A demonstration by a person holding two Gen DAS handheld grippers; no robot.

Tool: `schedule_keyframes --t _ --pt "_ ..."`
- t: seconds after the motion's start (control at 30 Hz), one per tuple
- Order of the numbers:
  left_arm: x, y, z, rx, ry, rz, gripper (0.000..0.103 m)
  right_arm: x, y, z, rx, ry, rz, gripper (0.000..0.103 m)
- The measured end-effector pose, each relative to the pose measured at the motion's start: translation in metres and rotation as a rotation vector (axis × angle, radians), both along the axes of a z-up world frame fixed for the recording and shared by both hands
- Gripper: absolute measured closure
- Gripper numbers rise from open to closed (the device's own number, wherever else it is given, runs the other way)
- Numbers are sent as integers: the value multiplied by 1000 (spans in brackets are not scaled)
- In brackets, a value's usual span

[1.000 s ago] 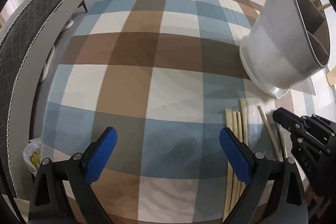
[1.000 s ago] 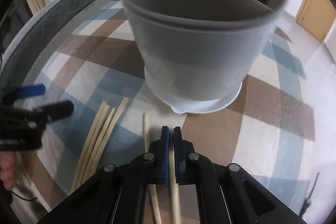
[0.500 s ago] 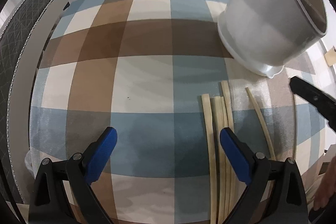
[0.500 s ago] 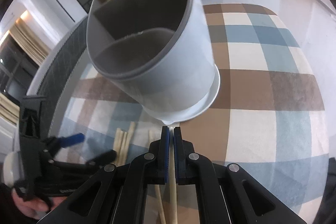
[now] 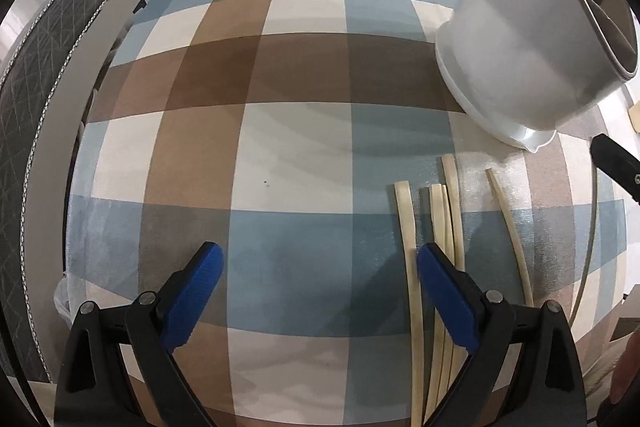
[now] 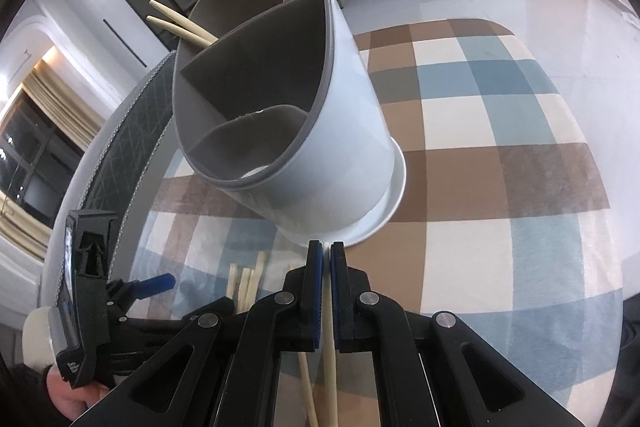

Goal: Organize utensils
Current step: 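Close the left gripper on a chopstick while the right gripper holds its chopstick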

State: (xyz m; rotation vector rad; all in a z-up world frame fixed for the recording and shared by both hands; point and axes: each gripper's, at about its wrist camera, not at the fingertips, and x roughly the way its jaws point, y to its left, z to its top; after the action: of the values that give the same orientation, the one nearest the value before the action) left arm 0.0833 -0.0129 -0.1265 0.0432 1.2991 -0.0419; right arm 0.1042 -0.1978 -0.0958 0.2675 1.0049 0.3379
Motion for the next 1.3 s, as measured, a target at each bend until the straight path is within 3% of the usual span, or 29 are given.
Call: schedule_keyframes --t 0.17,0.37,0.57,0.63,0.7,1.0,1.3 --pt "6 -5 3 29 -12 -7 9 -4 -2 4 -2 -14 -9 100" --pt "10 -17 6 21 -36 -32 26 -10 -4 13 -4 -38 -23 100" --pt "9 -22 9 -39 -38 -60 64 -14 1 18 -26 -58 -14 100" --pt "9 -24 10 -42 -48 -75 85 -14 2 18 -34 -63 -15 100" --pt "8 -25 11 -56 -51 -83 98 -13 2 19 -39 -65 -15 100" --pt "12 -27 16 -82 -71 -71 100 -15 2 27 -47 -89 -24 100" --pt "-10 -29 56 -80 -217 -88 100 -24 -4 37 -25 -132 -52 100"
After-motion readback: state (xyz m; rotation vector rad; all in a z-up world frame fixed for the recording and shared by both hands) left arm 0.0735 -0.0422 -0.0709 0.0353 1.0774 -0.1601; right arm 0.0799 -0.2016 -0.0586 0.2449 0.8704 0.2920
